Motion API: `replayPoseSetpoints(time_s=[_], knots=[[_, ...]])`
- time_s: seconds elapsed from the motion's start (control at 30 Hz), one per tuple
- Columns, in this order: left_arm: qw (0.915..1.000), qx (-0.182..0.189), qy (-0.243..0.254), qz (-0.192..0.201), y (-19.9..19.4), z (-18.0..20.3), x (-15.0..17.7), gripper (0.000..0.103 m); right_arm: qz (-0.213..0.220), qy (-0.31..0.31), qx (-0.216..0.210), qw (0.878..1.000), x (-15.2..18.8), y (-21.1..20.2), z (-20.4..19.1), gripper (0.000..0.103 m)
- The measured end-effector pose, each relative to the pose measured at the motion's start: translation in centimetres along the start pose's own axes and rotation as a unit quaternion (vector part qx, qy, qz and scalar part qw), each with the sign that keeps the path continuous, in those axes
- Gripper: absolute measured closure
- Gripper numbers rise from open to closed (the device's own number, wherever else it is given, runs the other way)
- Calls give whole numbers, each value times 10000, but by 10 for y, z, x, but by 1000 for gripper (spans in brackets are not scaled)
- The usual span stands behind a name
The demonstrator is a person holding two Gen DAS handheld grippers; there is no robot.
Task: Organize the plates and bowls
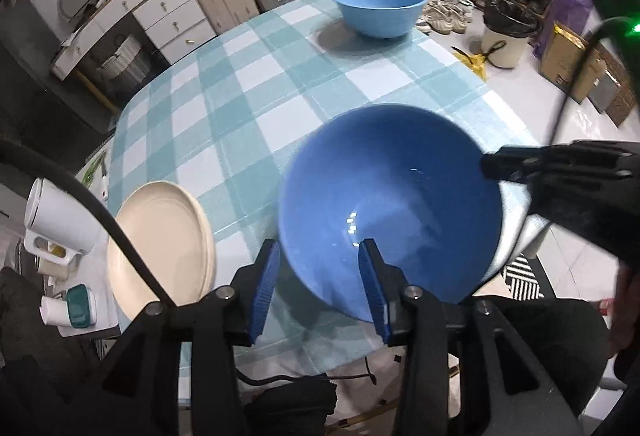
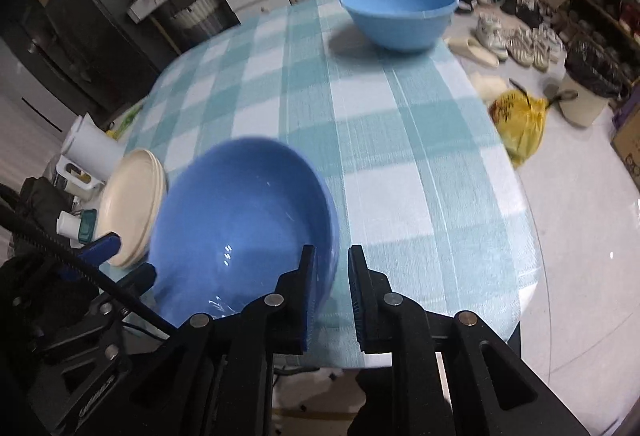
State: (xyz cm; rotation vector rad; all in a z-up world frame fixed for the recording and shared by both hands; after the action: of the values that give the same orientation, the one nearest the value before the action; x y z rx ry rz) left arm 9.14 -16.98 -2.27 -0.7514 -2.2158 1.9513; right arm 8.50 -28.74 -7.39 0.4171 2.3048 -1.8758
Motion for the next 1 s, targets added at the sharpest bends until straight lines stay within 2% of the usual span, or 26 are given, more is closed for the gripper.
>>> replayPoseSetpoints(time_s=[0.07, 0.13, 0.23, 0.27, 0.33, 0.4, 0.53, 0.6, 0.63, 0.67, 0.73, 0.8, 0.83, 0.87, 0.93, 1.0], knots=[[9996, 153, -236, -7, 8, -10, 1, 59, 256, -59, 4, 9997, -4, -8, -2, 85], [9984, 312, -463, -45, 18, -19, 3, 59, 417, -23, -77, 9991, -7, -9, -2, 70], [9955, 602, -738, -34, 31, -24, 4, 59, 977, -29, -365, 9945, -6, -11, 0, 68], [9938, 729, -835, 97, 33, -25, 4, 58, 1159, -45, -427, 9923, -6, -12, 1, 68], [9913, 815, -978, 345, 34, -27, 2, 53, 1426, -2, -578, 9881, -5, -9, 5, 55], [9879, 890, -1117, 604, 34, -29, -1, 53, 1510, -42, -951, 9839, -3, -5, 4, 54], [9619, 1662, -1455, 1609, 11, -34, -9, 49, 2002, -8, -1182, 9726, -9, -5, -1, 54], [9522, 1524, -1561, 2136, -2, -41, -15, 31, 2178, 40, -1141, 9693, -20, -7, -4, 52], [9502, 1394, -1585, 2293, -5, -44, -17, 8, 2272, 69, -1108, 9675, -27, -9, -7, 49], [9460, 1180, -1613, 2553, -11, -49, -20, 0, 2364, 90, -1143, 9649, -33, -11, -10, 46], [9340, 986, -1573, 3051, -23, -54, -24, 0, 2644, 78, -1326, 9552, -42, -19, -18, 20], [9244, 1042, -1529, 3336, -27, -56, -28, 0, 3005, 113, -1369, 9438, -44, -23, -20, 15], [9239, 1067, -1526, 3342, -25, -58, -30, 0, 3045, 131, -1369, 9425, -45, -21, -19, 15], [9275, 1063, -1576, 3219, -19, -61, -33, 0, 2864, 168, -1384, 9479, -48, -16, -17, 14], [9350, 1125, -1623, 2946, -12, -65, -40, 0, 2867, 212, -1587, 9446, -50, -16, -15, 12], [9334, 1152, -1624, 2986, -11, -68, -44, 0, 2848, 282, -1462, 9469, -51, -13, -10, 7]])
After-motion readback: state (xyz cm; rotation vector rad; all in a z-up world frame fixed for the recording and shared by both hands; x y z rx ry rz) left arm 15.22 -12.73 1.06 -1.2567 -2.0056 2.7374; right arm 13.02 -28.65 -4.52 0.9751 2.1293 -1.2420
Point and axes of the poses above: each gripper's, at about its wrist camera, not at the fingertips, and y roughly the way its jaws point, z to its right, x to its underside, the point moved 8 cm from there along y, roughly the way its jaws point, and after that the axes turned 10 degrees about -z, right-handed, at the moved point
